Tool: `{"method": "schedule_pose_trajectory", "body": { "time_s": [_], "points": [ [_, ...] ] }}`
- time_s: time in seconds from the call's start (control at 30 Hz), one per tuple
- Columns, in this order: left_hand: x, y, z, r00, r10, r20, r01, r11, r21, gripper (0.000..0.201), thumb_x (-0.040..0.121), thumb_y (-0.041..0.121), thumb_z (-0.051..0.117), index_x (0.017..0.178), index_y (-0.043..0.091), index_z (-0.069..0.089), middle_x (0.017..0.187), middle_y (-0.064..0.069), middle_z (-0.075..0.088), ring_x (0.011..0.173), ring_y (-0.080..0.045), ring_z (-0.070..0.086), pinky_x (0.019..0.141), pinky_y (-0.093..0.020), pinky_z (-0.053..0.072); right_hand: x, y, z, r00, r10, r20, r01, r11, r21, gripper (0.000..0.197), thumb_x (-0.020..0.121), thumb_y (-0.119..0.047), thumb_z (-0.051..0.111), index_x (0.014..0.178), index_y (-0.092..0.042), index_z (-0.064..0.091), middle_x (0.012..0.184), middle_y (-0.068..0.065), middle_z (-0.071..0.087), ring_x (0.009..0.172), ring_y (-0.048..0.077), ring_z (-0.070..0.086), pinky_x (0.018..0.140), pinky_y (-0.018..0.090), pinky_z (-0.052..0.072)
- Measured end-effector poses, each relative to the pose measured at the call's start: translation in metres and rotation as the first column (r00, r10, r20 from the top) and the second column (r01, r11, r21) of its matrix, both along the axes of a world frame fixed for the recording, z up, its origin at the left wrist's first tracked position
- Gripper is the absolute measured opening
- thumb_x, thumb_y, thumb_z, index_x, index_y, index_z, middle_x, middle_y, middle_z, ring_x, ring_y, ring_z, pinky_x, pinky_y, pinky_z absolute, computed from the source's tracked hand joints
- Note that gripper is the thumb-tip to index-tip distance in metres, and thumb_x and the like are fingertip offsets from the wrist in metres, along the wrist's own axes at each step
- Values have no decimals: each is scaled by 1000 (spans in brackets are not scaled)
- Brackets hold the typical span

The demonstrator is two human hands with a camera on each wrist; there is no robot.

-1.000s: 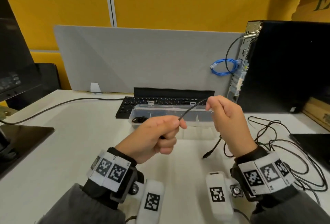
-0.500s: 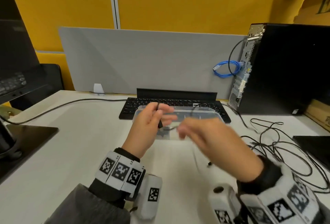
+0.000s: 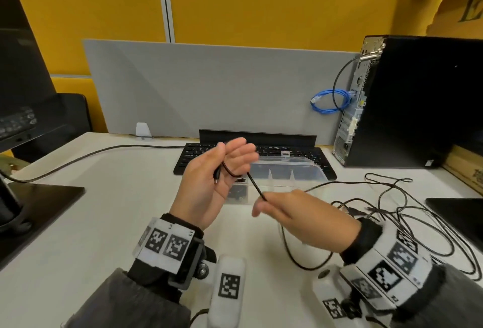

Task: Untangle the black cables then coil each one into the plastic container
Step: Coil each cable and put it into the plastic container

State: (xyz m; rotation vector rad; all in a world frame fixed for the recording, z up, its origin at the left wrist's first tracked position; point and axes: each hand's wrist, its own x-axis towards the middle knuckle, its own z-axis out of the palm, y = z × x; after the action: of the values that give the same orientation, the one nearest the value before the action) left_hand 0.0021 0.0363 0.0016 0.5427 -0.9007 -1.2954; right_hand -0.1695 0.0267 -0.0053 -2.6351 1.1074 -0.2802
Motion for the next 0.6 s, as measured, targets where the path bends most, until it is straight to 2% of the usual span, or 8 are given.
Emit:
{"method": "schedule_pose_trajectory", "body": {
  "time_s": [0.07, 0.2, 0.3, 0.33, 0.4, 0.5, 0.57, 0.6],
  "points": [
    [8, -4, -1, 989, 148, 21, -148, 989, -29, 33, 100, 18, 32, 108, 1, 59, 96, -11, 73, 88, -19, 70, 72, -20, 55, -4, 7, 3, 997, 39, -62, -35, 997, 69, 32, 99, -40, 29, 96, -29, 58, 76, -16, 53, 67, -1, 47, 70, 19, 41],
    [30, -7, 4, 907, 337, -251, -345, 939, 16, 31, 102, 17, 31, 90, 5, 56, 64, 0, 66, 55, -6, 58, 57, -14, 49, -46, -1, 23, 989, -118, 86, 109, 988, 109, 33, 97, -38, 35, 71, -23, 49, 63, -9, 45, 57, 1, 43, 60, 16, 38],
    [49, -9, 6, 810, 438, -390, -455, 889, 53, 28, 101, 16, 33, 82, 10, 53, 56, 4, 58, 51, -4, 50, 52, -13, 43, -104, -22, 32, 916, -392, 87, 390, 920, 37, 35, 91, -48, 32, 80, -24, 56, 78, -5, 59, 73, 1, 55, 65, 14, 41],
    [51, -9, 4, 790, 464, -401, -479, 875, 70, 28, 101, 17, 33, 81, 12, 52, 55, 5, 58, 51, -4, 50, 52, -13, 42, -126, -29, 32, 863, -502, 55, 502, 865, 8, 42, 87, -53, 31, 91, -24, 60, 89, 0, 64, 86, 11, 59, 73, 19, 44],
    [47, -9, 3, 787, 494, -370, -500, 862, 87, 29, 101, 19, 33, 80, 13, 53, 55, 6, 57, 51, -4, 50, 51, -14, 43, -158, -36, 33, 748, -664, 7, 663, 746, -56, 67, 78, -64, 27, 104, -14, 64, 96, 8, 66, 92, 25, 60, 82, 36, 46],
    [30, -8, 1, 830, 517, -209, -524, 851, 24, 32, 101, 18, 31, 77, 14, 52, 55, 7, 55, 47, -6, 47, 50, -16, 41, -172, -33, 35, 593, -805, -20, 784, 582, -215, 67, 81, -65, 19, 103, -18, 61, 76, 2, 60, 75, 24, 59, 73, 38, 46],
    [23, -6, 0, 870, 482, -97, -487, 873, -23, 32, 101, 18, 31, 77, 14, 51, 54, 8, 52, 45, -7, 44, 48, -17, 39, -162, -33, 36, 504, -862, -53, 778, 480, -406, 67, 82, -65, 16, 114, -19, 54, 86, 4, 61, 86, 27, 60, 79, 41, 48],
    [20, -5, -1, 901, 433, -36, -434, 900, -33, 32, 101, 19, 31, 77, 13, 51, 54, 7, 51, 44, -7, 42, 47, -16, 38, -152, -34, 35, 514, -856, -50, 750, 477, -458, 71, 79, -67, 18, 123, -21, 49, 99, 6, 62, 96, 27, 59, 84, 43, 48]
  ]
}}
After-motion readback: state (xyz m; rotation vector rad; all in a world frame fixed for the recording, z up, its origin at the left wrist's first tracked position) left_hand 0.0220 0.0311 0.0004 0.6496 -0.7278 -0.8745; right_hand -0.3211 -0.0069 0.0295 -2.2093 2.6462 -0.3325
